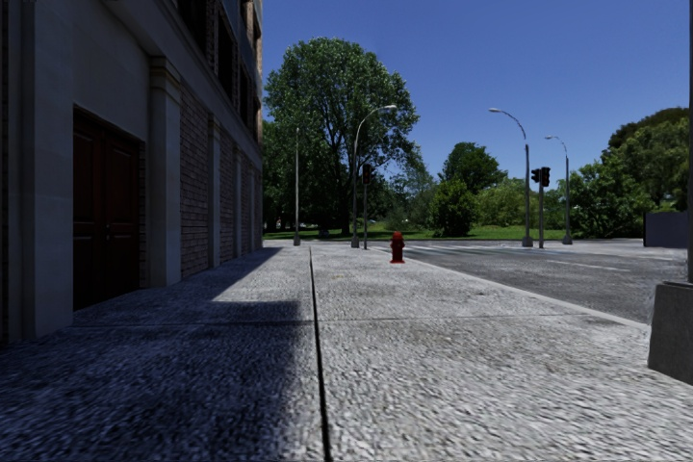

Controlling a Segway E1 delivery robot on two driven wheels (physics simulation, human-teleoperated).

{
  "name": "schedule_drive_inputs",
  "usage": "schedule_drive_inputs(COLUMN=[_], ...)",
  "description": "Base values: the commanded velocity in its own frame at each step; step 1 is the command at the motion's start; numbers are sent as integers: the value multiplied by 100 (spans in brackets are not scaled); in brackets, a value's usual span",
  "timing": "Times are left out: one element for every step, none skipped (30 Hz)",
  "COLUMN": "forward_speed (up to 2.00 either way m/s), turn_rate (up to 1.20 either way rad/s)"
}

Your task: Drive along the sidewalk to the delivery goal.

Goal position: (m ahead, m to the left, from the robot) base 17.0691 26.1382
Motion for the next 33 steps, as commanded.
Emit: schedule_drive_inputs(forward_speed=[200, 200, 200, 200, 200, 200, 200, 200, 200, 200, 200, 200, 200, 200, 200, 200, 200, 200, 200, 200, 200, 200, 200, 200, 200, 200, 200, 200, 200, 200, 200, 200, 200], turn_rate=[0, 0, 0, 0, 0, 0, 0, 0, 0, 0, 0, 0, 0, 0, 0, 0, 0, 0, 0, 0, 0, 0, 0, 0, 0, 0, 0, 0, 0, 0, 0, 0, 0])
